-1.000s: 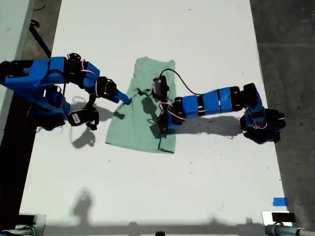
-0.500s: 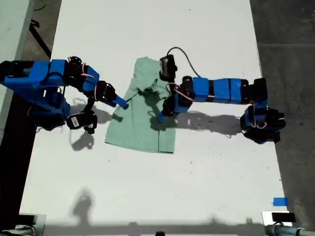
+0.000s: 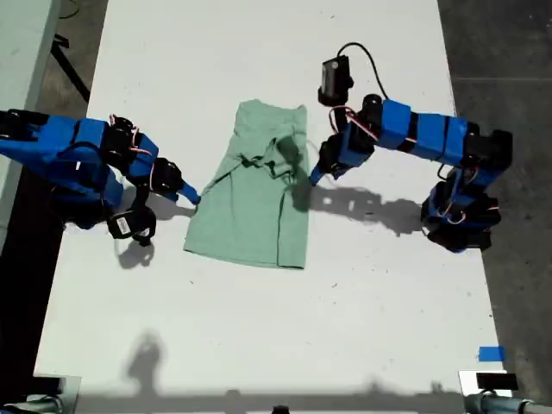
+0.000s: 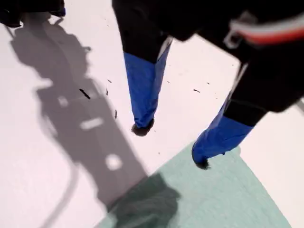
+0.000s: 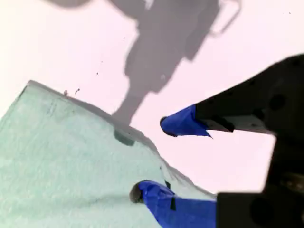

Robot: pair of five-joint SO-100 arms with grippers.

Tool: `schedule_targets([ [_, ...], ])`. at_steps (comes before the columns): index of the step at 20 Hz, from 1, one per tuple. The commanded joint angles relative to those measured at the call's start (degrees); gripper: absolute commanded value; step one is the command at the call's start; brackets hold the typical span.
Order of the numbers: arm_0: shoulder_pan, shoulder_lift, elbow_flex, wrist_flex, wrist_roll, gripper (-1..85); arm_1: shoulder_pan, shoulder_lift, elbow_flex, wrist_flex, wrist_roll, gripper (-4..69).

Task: Fold t-shirt

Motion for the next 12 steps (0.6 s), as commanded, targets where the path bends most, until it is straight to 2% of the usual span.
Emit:
schedule_targets([
  [1,0.09,1.32,1.85,-2.81,-0.53,22.4,2.72,8.17,3.08,-1.67,-1.14,21.2],
  [5,0.79,-3.87,3.69,-8.0,-0.09,22.5,4.22,13.36,8.7,-3.43,-1.41,20.2],
  [12,4.13,-16.0,5.8,-21.53,-1.05,22.4,3.69,14.85,11.78,-5.01,-0.97,18.8],
])
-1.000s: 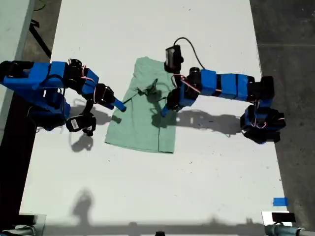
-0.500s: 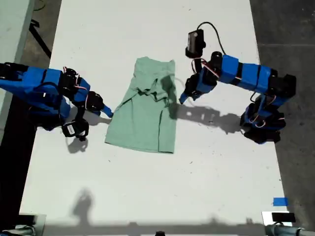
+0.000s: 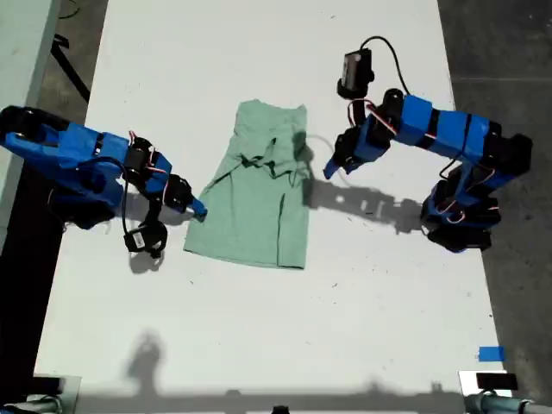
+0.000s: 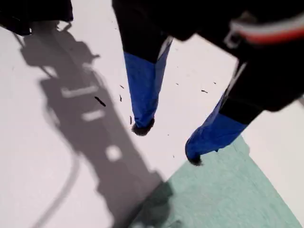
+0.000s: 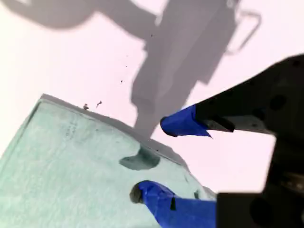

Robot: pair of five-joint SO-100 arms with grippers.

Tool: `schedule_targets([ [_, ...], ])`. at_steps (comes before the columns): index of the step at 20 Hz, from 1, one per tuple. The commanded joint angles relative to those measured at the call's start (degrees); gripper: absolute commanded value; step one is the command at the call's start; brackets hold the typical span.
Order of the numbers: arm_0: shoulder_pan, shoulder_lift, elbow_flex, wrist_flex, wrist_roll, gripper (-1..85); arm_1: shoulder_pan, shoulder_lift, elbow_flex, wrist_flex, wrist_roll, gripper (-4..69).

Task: Fold t-shirt

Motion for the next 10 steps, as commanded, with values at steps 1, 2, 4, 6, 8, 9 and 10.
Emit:
schedule_targets([
  [1,1.76,-4.39,-0.18,-5.45,-1.58,22.3,0.18,4.22,0.09,-2.02,-0.26,18.6],
  [2,2.02,-6.59,-0.09,-7.03,-1.76,22.1,0.0,4.31,0.62,-2.29,-0.26,18.5],
  [4,2.2,-7.56,-1.05,-7.29,-2.02,14.9,0.0,4.57,1.76,-2.99,-0.26,18.1],
  [6,2.29,-7.21,-0.7,-7.65,-2.37,0.1,-0.09,4.66,2.46,-3.69,-0.26,17.7],
  [8,2.46,-6.59,-1.05,-6.68,-2.81,0.0,-0.09,4.66,3.16,-4.31,-0.26,17.4],
  [9,2.46,-5.36,-1.49,-5.1,-2.99,0.0,-0.18,4.66,3.43,-4.57,-0.26,17.3],
  [10,2.2,-3.43,-1.93,-2.64,-2.99,0.0,-0.26,4.66,3.78,-4.75,-0.26,17.2],
])
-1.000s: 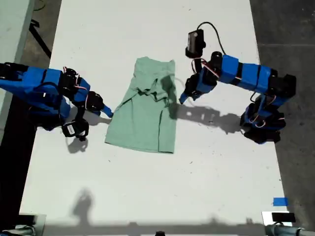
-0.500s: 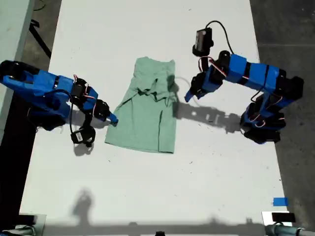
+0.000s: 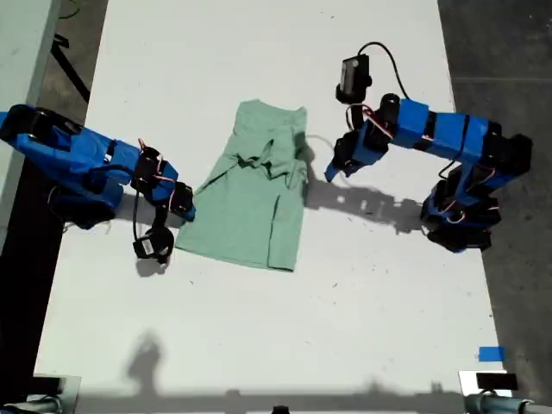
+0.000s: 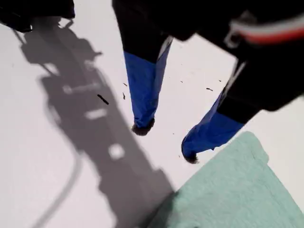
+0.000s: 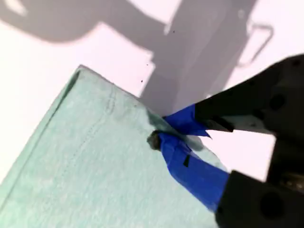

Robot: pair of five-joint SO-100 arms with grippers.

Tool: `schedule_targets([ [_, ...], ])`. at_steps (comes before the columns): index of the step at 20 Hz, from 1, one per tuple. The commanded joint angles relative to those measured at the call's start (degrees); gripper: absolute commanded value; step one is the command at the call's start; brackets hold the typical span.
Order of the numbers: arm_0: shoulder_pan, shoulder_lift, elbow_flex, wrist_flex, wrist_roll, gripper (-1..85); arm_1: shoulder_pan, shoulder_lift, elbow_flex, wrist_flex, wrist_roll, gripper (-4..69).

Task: Fold t-shirt

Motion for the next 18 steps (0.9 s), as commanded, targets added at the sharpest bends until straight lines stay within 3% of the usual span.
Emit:
schedule_targets([
  [1,0.44,5.71,-2.81,6.5,-0.62,0.0,-0.26,4.48,-0.09,-2.11,-0.26,17.0],
  [4,-0.18,8.88,-8.61,15.21,-0.18,0.0,-0.26,4.83,1.05,-3.16,-0.18,16.7],
  [7,1.05,1.85,-19.86,19.42,-0.26,0.0,-0.44,5.1,1.41,-3.34,0.09,16.5],
  [18,5.19,-37.97,-64.42,22.41,3.6,0.0,-1.23,9.93,4.83,-2.72,1.85,15.6],
])
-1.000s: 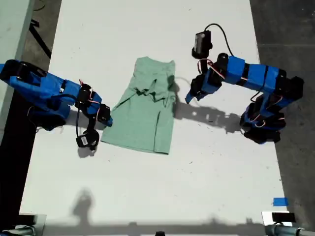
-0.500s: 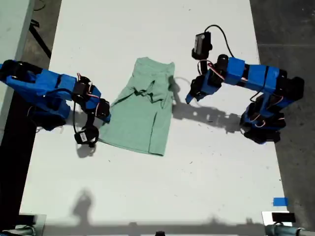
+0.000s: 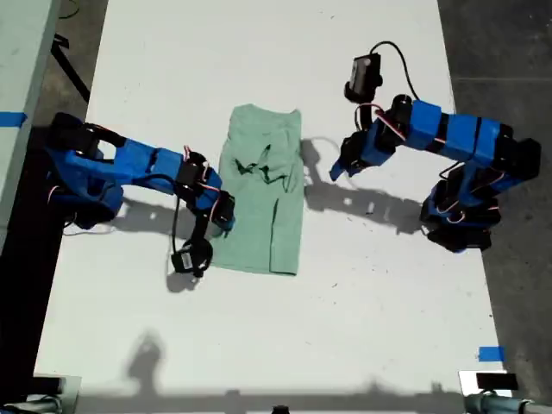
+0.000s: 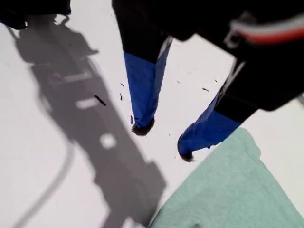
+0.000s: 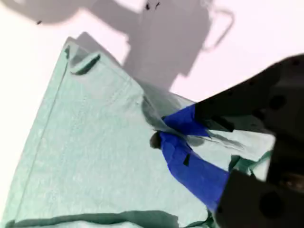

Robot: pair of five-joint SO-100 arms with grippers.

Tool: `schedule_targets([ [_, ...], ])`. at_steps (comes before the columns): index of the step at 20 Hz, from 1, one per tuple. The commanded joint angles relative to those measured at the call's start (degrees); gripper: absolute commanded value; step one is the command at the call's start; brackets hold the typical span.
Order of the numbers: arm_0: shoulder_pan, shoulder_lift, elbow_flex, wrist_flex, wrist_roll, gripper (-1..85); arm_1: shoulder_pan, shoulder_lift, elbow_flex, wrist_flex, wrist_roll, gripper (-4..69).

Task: Fold t-shirt

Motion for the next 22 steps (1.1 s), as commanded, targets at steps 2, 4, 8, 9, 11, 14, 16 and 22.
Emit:
schedule_targets([
  [2,1.32,-13.36,-19.42,4.39,2.11,0.0,-1.32,3.25,-0.18,-0.88,0.7,15.6],
  [4,1.05,-20.3,-25.58,4.57,2.29,0.0,-1.76,3.34,0.0,-0.79,1.14,15.5],
  [8,-0.35,-23.2,-31.46,8.35,3.96,23.6,-2.64,3.69,0.18,-0.7,1.93,15.5],
  [9,-0.53,-22.06,-32.96,11.69,3.96,27.2,-2.72,3.96,0.26,-0.62,2.11,15.4],
  [11,-0.88,-17.14,-33.31,16.7,5.36,28.8,-2.72,4.22,0.53,-0.62,2.29,15.4],
  [14,-2.64,-5.98,-32.52,25.22,6.59,29.0,-2.81,4.31,0.7,-0.44,2.55,15.4],
  [16,-3.87,0.18,-31.2,30.32,8.09,29.0,-3.25,5.01,0.79,0.44,2.99,15.4],
  [22,1.05,13.97,-20.13,35.68,3.6,28.0,-11.6,10.81,0.88,4.57,9.84,15.1],
])
